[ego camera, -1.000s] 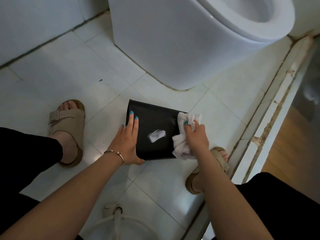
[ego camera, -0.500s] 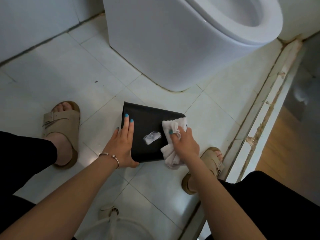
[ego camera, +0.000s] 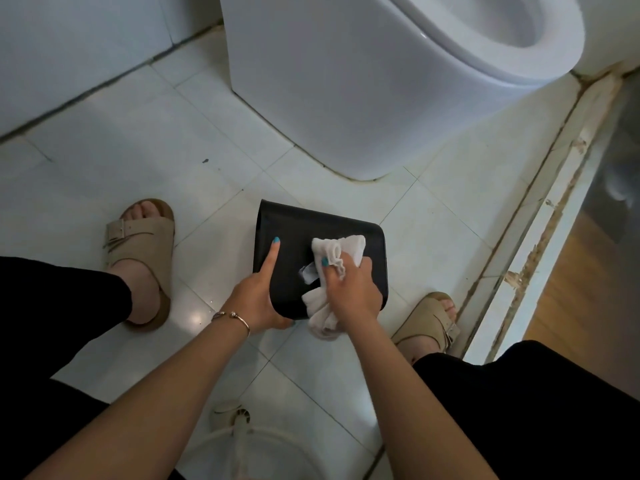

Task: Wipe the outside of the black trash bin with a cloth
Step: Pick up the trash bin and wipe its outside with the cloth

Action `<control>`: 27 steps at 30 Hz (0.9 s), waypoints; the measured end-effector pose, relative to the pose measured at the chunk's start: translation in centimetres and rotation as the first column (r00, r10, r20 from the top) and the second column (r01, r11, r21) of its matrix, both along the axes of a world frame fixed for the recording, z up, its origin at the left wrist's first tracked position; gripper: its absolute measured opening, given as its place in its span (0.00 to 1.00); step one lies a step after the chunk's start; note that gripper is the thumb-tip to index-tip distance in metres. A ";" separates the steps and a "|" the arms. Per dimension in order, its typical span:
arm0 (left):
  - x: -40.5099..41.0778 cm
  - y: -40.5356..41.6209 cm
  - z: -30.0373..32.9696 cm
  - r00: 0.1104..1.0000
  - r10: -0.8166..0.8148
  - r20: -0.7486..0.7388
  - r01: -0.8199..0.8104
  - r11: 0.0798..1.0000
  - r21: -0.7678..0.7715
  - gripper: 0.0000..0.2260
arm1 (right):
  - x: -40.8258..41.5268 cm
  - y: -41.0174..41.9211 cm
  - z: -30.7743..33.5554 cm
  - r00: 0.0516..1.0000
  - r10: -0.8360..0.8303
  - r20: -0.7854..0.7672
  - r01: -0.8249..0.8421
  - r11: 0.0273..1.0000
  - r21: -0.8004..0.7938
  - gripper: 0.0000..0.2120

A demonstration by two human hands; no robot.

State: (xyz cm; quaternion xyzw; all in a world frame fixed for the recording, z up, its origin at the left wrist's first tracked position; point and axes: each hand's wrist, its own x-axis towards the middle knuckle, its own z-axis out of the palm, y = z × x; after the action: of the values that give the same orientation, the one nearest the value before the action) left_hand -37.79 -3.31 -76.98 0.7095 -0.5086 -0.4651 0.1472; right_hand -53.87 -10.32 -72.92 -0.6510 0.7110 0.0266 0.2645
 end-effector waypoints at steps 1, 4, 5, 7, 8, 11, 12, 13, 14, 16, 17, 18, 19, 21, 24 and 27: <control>0.0 -0.1 0.0 1.000 -0.006 -0.006 0.006 1.000 0.002 0.64 | -0.4 -0.3 0.1 0.999 0.034 -0.003 -0.034 0.999 -0.004 0.17; 0.3 -0.3 0.3 1.000 -0.013 0.002 0.013 1.000 0.002 0.64 | -2.0 -1.5 -0.1 0.999 -0.037 -0.033 0.037 0.999 0.002 0.17; 0.3 -0.3 0.2 1.000 -0.013 0.006 0.013 1.000 0.002 0.64 | -2.1 -1.6 -0.1 0.992 -0.120 -0.035 0.120 0.993 -0.001 0.17; 0.3 -0.3 0.0 1.000 -0.015 0.016 0.015 1.000 -0.002 0.65 | -1.4 -1.2 -0.5 0.964 -0.259 -0.055 0.257 0.966 -0.037 0.17; 0.2 -0.2 -0.1 1.000 -0.017 0.022 0.017 1.000 0.001 0.65 | -0.5 -0.7 -0.7 0.954 -0.294 -0.066 0.290 0.955 -0.056 0.17; 0.2 -0.1 -0.2 1.000 -0.016 0.018 0.016 1.000 0.011 0.65 | 2.3 1.3 -0.6 0.959 -0.284 -0.017 0.281 0.956 -0.077 0.18; 0.1 -0.1 -0.1 1.000 -0.009 0.016 0.009 1.000 0.008 0.65 | 2.6 1.8 -0.5 0.981 -0.193 -0.016 0.191 0.978 -0.080 0.17; 0.2 -0.1 -0.1 1.000 -0.003 0.016 0.002 1.000 0.009 0.65 | 2.6 1.9 -0.3 0.995 -0.096 -0.023 0.094 0.993 -0.075 0.16; 0.2 -0.2 -0.1 1.000 -0.001 0.018 0.001 1.000 0.013 0.64 | 2.1 1.5 -0.2 0.999 -0.028 -0.022 0.027 0.998 -0.061 0.16; 0.3 -0.3 0.0 0.999 -0.010 0.033 0.010 1.000 0.016 0.65 | 0.4 0.4 -0.2 1.000 -0.001 -0.027 0.000 1.000 -0.031 0.15; 0.3 -0.4 0.0 0.999 -0.017 0.040 0.016 1.000 0.015 0.65 | -0.6 -0.1 -0.3 0.998 -0.044 -0.039 0.043 0.999 -0.024 0.16; 0.2 -0.4 0.0 0.999 -0.020 0.044 0.019 1.000 0.016 0.65 | -1.4 -0.4 -0.5 0.990 -0.133 -0.045 0.132 0.991 -0.019 0.16; 0.2 -0.4 0.1 0.999 -0.019 0.045 0.018 1.000 0.015 0.65 | -1.8 -0.5 -0.6 0.971 -0.236 -0.044 0.236 0.972 -0.020 0.17; 0.2 -0.3 -0.1 0.999 -0.017 0.033 0.017 1.000 0.017 0.66 | -1.1 -0.3 -0.9 0.933 -0.356 -0.051 0.354 0.934 -0.052 0.17; 0.1 -0.3 -0.2 0.999 -0.007 0.045 0.006 1.000 0.018 0.66 | 1.8 1.1 -0.6 0.950 -0.310 -0.034 0.308 0.949 -0.064 0.16; 0.1 -0.2 0.0 0.999 0.006 0.047 -0.007 0.999 0.037 0.65 | 2.8 2.5 -0.1 0.999 -0.037 -0.025 0.036 0.998 -0.058 0.15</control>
State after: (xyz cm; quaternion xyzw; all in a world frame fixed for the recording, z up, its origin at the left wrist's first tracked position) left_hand -37.67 -3.56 -76.97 0.7245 -0.5007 -0.4573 0.1233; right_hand -51.03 -7.83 -73.04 -0.6448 0.7266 0.0096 0.2369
